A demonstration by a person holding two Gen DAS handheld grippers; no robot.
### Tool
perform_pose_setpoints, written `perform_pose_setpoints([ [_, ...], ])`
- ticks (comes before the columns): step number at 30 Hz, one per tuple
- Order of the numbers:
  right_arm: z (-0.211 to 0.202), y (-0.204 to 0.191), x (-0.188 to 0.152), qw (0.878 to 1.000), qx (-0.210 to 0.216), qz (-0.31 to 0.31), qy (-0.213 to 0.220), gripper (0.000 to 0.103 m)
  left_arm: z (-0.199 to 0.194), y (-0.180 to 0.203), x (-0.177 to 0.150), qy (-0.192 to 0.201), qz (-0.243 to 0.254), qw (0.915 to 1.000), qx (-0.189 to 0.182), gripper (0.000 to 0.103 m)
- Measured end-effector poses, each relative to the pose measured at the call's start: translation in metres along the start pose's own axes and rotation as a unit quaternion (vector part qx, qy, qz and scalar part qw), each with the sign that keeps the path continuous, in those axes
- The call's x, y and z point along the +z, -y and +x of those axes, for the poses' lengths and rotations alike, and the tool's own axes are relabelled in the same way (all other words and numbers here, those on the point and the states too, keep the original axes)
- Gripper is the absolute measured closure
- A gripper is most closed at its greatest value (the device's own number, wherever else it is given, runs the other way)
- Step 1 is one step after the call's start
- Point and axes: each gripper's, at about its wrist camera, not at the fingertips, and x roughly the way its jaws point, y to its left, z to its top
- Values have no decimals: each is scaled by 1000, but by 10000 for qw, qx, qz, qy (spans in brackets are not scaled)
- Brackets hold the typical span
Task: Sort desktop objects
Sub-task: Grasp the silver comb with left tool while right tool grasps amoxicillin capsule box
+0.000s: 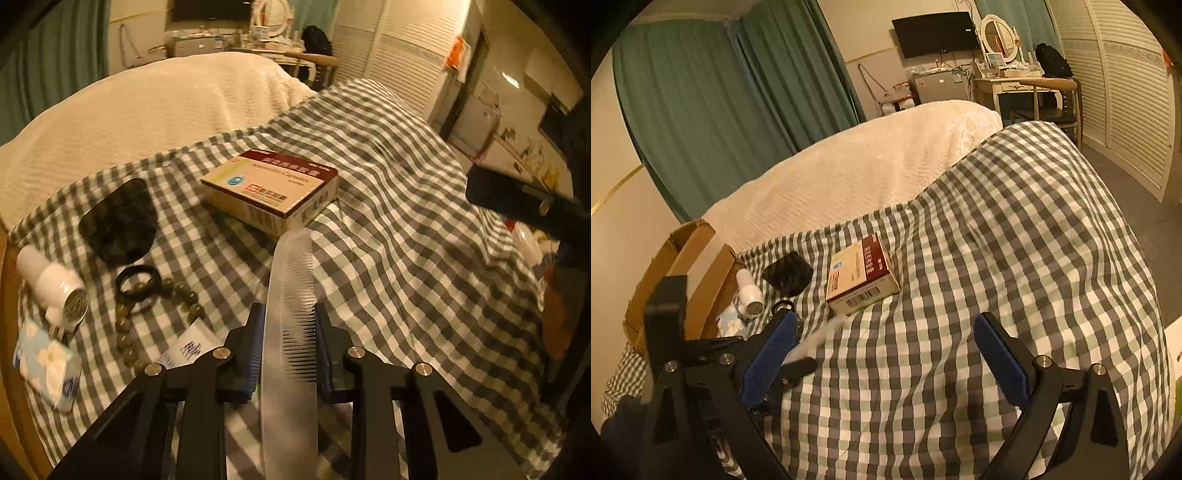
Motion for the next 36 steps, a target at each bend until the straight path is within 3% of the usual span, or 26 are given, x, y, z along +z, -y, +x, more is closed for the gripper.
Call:
perform_pose_setpoints([
  [5,8,-11,-1,9995,-125,-252,-141,6,3,-16,0,-63,-492,9984,-270,77],
  [9,19,-23,2,9984,-209,-486,-208,6,0,-19,0,120,-681,9976,-59,78],
  [14,41,-36,8,9961,-258,-756,-388,6,-22,-45,0,504,-1115,9904,638,78],
  [18,80,-54,17,9903,-335,-1132,-739,6,-32,-72,-4,715,-1500,9838,668,78],
  [26,151,-72,15,9718,-883,-1804,-1238,7,-25,-96,-14,583,-1810,9794,676,78],
  [28,150,-73,12,9697,-1023,-1875,-1183,29,-26,-94,-14,608,-1793,9794,697,78],
  [36,79,-88,4,9815,-848,-1670,-391,30,-46,-77,-14,865,-1513,9811,845,78],
])
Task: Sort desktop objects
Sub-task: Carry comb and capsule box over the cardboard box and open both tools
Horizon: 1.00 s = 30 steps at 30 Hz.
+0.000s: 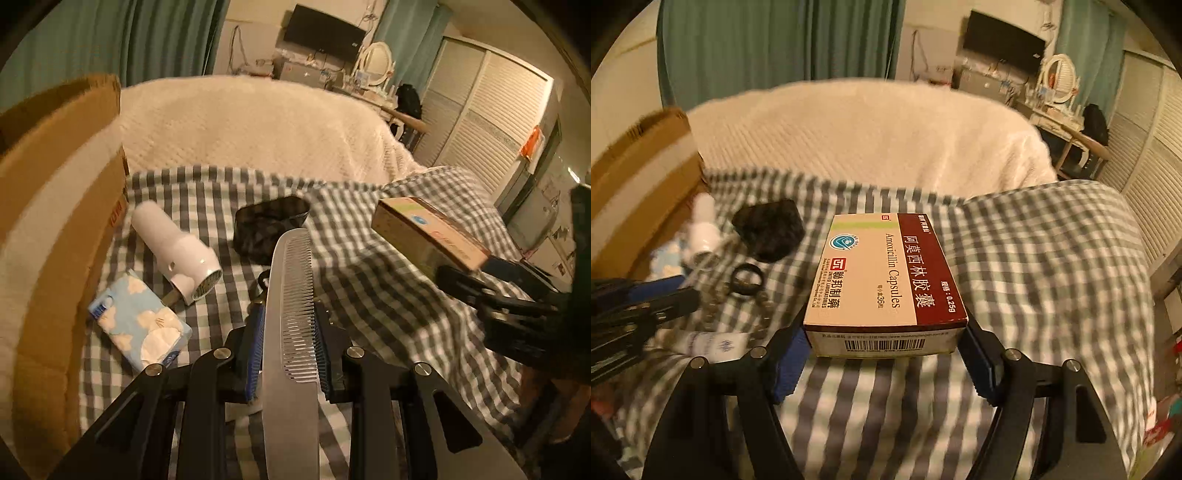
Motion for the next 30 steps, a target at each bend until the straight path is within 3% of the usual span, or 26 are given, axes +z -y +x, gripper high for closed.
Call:
perform_pose_setpoints([
  [5,-52,-4,-8,9990,273,283,233,30,-42,10,7,445,144,9988,-162,78],
  [9,-99,-17,-5,9974,400,201,573,30,-99,10,20,1071,95,9938,-276,78],
  [15,-151,-52,28,9889,999,-21,1101,30,-182,-32,53,1791,-289,9834,-9,78],
  [19,-157,-95,62,9795,1486,-238,1340,30,-211,-82,63,2069,-631,9740,673,78],
  [26,-126,-199,101,9613,2378,-711,1195,30,-197,-178,42,1735,-1332,9647,1463,78],
  [30,-94,-249,111,9573,2554,-924,993,30,-180,-210,30,1469,-1557,9617,1710,78],
])
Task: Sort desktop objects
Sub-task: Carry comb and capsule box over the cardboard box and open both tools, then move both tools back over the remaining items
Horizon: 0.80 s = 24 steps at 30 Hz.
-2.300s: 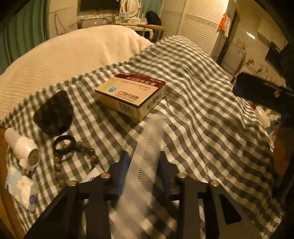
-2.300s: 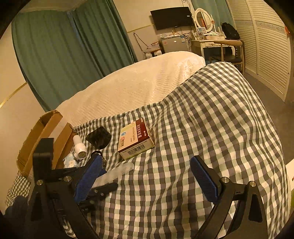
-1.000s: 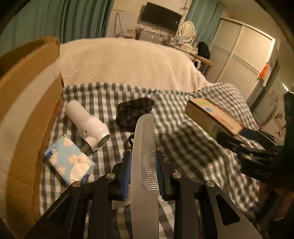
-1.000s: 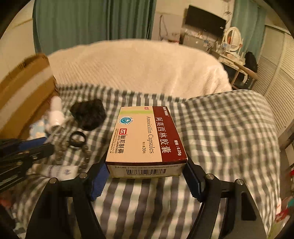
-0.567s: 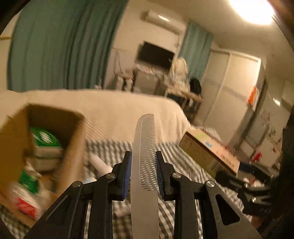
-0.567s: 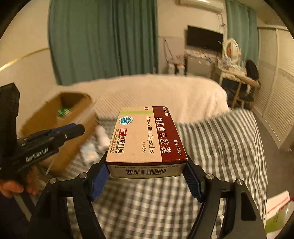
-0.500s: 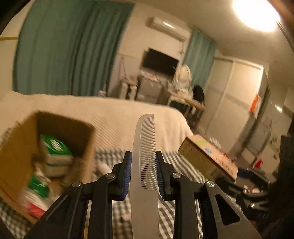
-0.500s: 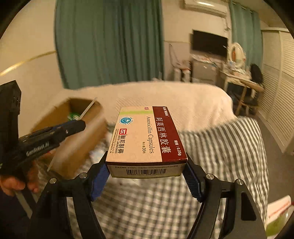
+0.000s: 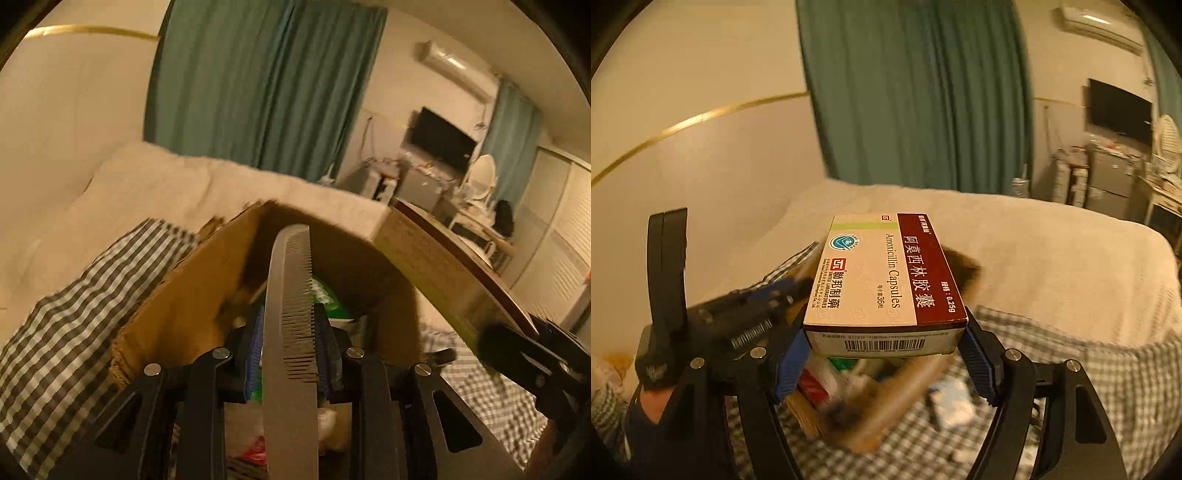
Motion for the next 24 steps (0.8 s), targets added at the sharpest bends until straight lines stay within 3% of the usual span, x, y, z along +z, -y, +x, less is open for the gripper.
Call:
perform_pose_setpoints([
  [3,29,-4,1,9998,77,138,-126,30,9,-2,-5,-59,103,9999,91,76],
  [5,38,-1,1,9996,53,247,-128,29,12,0,-9,-100,194,9996,180,70],
  [7,39,5,0,9992,46,381,-132,27,12,-1,-11,-122,232,9993,271,36],
  [9,31,10,0,9988,-1,480,-41,21,7,-1,-9,-58,189,9992,335,23],
  [13,-4,27,3,9973,-323,614,230,17,-15,9,-7,143,217,9993,280,23],
  [17,-57,79,-14,9931,-862,749,262,17,-39,47,-6,359,622,9974,-39,21],
  [20,-96,104,-39,9880,-1325,771,179,17,-52,92,-15,310,949,9927,-679,18],
  [24,-132,141,-75,9809,-1707,938,-18,17,-53,167,-49,7,1740,9746,-1412,18],
])
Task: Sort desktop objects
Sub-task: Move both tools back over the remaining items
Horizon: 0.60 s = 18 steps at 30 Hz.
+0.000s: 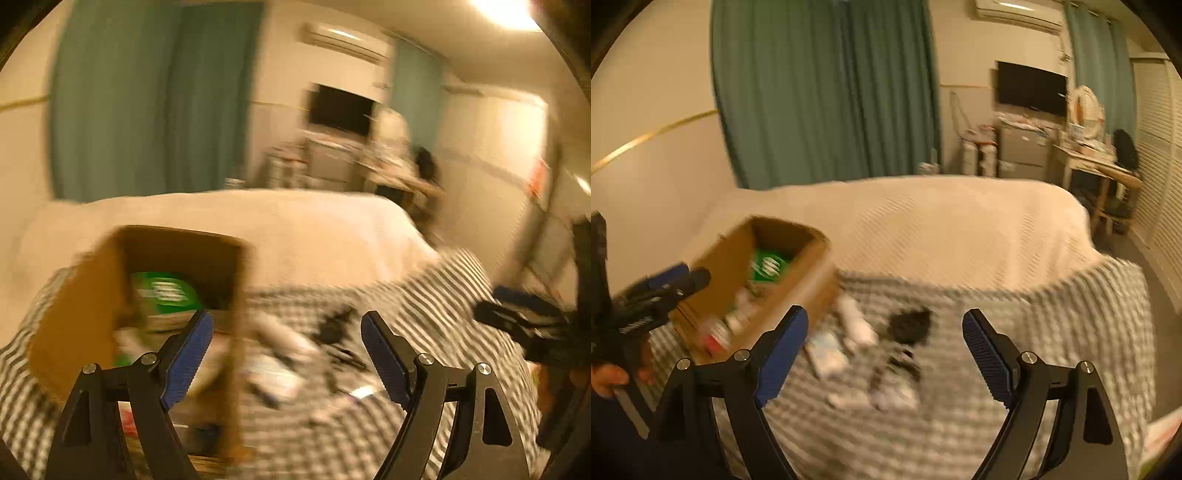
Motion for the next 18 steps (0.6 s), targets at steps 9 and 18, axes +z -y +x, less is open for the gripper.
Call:
perform_pose_setpoints([
  [9,5,74,-59,9979,-20,614,-205,17,121,77,-72,-1364,1224,9826,294,18],
  [18,41,93,-95,9942,151,785,-723,17,178,64,-107,-2540,1277,9587,-46,24],
])
